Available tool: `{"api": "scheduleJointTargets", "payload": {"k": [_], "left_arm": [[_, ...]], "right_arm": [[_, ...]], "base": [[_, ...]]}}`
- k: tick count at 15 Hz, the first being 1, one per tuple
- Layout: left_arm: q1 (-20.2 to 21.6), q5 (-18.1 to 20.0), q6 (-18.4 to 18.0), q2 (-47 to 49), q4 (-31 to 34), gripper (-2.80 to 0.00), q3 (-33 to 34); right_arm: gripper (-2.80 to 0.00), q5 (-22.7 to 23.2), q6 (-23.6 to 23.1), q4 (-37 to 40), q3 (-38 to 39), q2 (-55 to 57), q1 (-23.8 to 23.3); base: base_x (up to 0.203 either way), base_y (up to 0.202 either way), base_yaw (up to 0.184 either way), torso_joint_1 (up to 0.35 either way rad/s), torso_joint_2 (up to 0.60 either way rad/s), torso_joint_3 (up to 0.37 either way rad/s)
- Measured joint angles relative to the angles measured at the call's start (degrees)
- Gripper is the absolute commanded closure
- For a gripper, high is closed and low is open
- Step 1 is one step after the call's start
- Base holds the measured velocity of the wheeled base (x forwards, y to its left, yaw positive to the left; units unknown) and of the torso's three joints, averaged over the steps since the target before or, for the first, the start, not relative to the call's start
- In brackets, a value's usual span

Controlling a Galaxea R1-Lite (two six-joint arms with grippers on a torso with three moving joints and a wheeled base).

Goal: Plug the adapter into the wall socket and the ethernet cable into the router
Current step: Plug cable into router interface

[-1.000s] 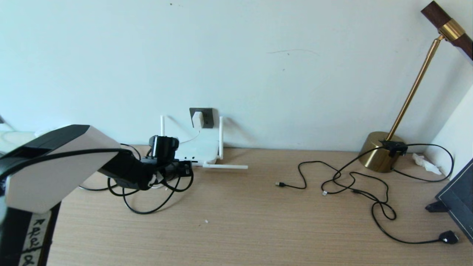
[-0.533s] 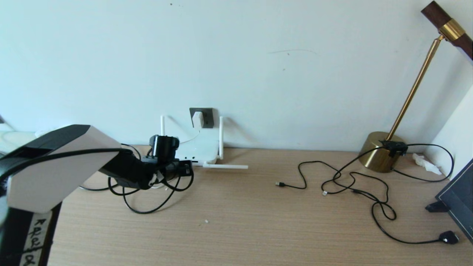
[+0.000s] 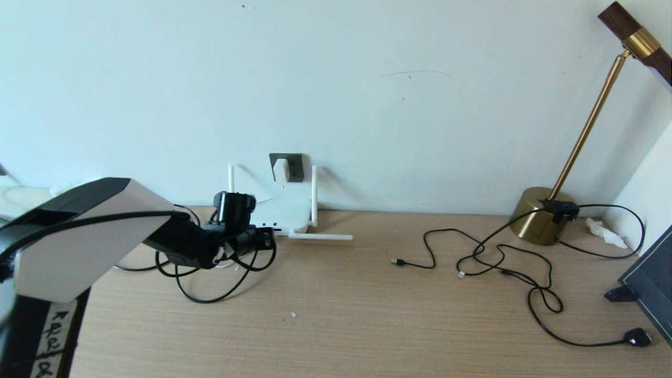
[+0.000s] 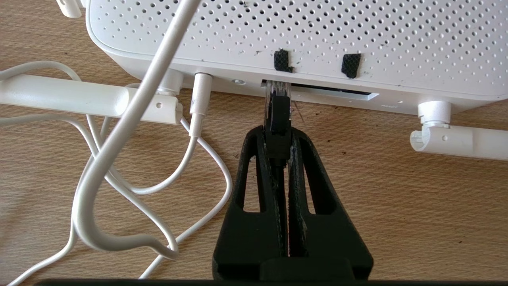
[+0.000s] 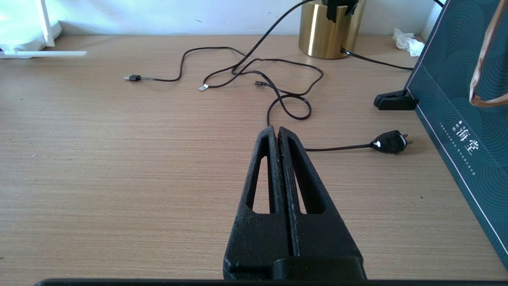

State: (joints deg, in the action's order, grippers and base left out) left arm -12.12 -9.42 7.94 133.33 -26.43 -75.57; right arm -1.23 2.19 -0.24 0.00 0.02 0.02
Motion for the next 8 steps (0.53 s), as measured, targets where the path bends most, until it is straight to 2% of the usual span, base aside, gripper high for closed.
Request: {"api": "scheduleJointTargets", "payload": {"k": [8], "left_arm": [[-0.04, 0.00, 0.00, -0.01, 0.05, 0.00, -0.22]], "right_arm": [[0.00, 0.02, -0.02, 0.00, 0.00, 0.00, 0.04]], "base": [[0.000, 0.000, 0.000, 0.000, 0.00, 0.000]]}}
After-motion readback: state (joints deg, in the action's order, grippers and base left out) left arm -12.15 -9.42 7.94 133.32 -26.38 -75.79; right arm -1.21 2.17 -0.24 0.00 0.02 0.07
